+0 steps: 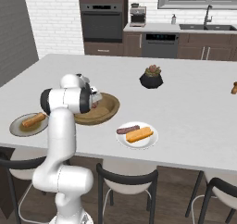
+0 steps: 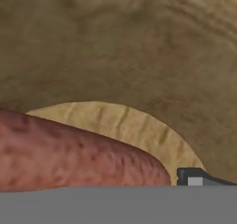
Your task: Place one bun and one sausage from the bowl on each plate.
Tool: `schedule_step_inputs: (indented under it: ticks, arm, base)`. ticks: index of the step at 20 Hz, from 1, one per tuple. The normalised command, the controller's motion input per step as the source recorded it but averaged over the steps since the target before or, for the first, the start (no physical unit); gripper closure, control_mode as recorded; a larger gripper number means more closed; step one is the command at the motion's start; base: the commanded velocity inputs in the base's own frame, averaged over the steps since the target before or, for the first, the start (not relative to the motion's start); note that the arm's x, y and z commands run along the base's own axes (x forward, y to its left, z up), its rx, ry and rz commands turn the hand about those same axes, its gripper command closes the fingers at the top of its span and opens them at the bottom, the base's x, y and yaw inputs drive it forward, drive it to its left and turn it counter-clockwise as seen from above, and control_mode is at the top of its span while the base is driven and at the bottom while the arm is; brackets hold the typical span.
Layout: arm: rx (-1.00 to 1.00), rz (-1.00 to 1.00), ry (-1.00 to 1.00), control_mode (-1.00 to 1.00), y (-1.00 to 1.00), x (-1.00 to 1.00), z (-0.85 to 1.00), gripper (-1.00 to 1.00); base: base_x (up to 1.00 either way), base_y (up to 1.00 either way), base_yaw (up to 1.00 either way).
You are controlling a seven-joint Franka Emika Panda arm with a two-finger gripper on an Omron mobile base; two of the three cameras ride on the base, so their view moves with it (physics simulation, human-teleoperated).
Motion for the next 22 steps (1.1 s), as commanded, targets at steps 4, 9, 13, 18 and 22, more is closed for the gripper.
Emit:
schedule_step_inputs:
  ticks: [4, 9, 13, 18, 22]
  arm:
    - [0.0, 0.03, -0.09, -1.0, 0.0, 0.17, -0.39, -1.0]
    - [-0.01, 0.23, -0.19, -1.0, -0.06, -0.22, -0.01, -1.0]
    - [0.0, 0.03, 0.02, -1.0, 0.0, 0.01, -0.01, -1.0]
    - [0.0, 0.01, 0.04, -1.0, 0.01, 0.21, -0.15, -1.0]
    - [0.0, 0.0, 0.07, -1.0, 0.08, 0.6, -0.18, -1.0]
  base:
    - [0.0, 0.0, 0.0]
    - [0.0, 0.0, 0.0]
    - [0.0, 0.0, 0.0]
    - [0.0, 0.0, 0.0]
    - [0.0, 0.0, 0.0]
